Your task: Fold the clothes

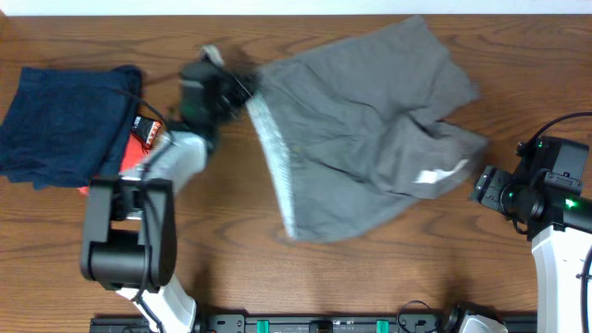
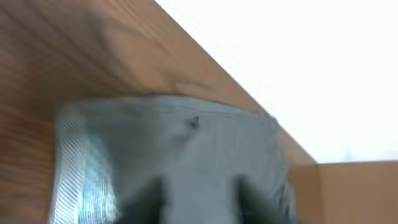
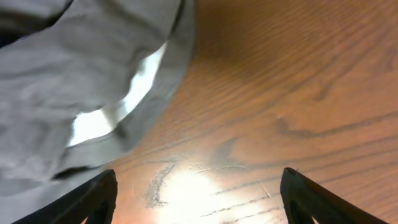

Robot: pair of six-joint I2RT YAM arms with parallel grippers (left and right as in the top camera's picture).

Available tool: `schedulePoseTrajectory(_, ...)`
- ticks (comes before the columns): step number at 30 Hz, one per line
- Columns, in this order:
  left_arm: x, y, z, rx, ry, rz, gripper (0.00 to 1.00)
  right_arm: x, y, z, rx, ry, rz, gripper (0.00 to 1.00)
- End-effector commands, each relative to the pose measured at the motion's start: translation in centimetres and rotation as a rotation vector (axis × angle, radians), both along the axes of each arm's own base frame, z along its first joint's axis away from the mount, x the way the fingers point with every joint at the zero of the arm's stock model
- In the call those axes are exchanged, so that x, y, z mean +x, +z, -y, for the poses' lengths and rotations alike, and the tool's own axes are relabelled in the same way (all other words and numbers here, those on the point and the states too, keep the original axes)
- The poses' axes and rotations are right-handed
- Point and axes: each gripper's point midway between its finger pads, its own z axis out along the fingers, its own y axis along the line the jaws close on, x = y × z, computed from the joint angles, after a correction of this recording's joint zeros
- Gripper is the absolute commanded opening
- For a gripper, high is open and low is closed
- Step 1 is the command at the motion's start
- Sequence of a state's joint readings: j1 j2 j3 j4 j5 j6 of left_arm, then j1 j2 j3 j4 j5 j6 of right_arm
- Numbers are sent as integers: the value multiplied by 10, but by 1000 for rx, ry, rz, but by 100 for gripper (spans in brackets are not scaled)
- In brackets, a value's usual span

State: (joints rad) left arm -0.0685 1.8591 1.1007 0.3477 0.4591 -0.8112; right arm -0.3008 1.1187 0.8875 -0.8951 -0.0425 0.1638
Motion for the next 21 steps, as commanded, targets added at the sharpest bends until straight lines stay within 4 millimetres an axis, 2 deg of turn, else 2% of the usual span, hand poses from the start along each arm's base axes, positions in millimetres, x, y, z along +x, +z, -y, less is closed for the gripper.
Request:
schedulePoseTrajectory(1, -23, 11, 25, -145, -228, -75, 98, 5, 6, -10, 50, 40, 33, 81)
schedulePoseTrajectory(5, -97, -25, 57, -266, -432, -389, 98, 2, 1, -29, 143, 102, 17, 71)
schedulePoseTrajectory(7, -144, -51, 67, -224, -498, -564, 98, 2, -4, -41, 207, 138, 10, 71)
schedulePoseTrajectory(10, -198, -82, 77, -86, -578, -729, 98, 1, -15, -60, 293, 206, -14, 72)
schedulePoseTrajectory(11, -211, -88, 81, -53, -600, -761, 98, 1, -19, -64, 313, 220, -24, 72)
schedulePoseTrajectory(15, -245, -103, 103, 37, -690, -811, 98, 6, -34, -87, 412, 289, -37, 72)
schedulePoseTrajectory(21, -266, -121, 118, 243, -741, -811, 98, 12, -50, -107, 456, 357, -62, 72)
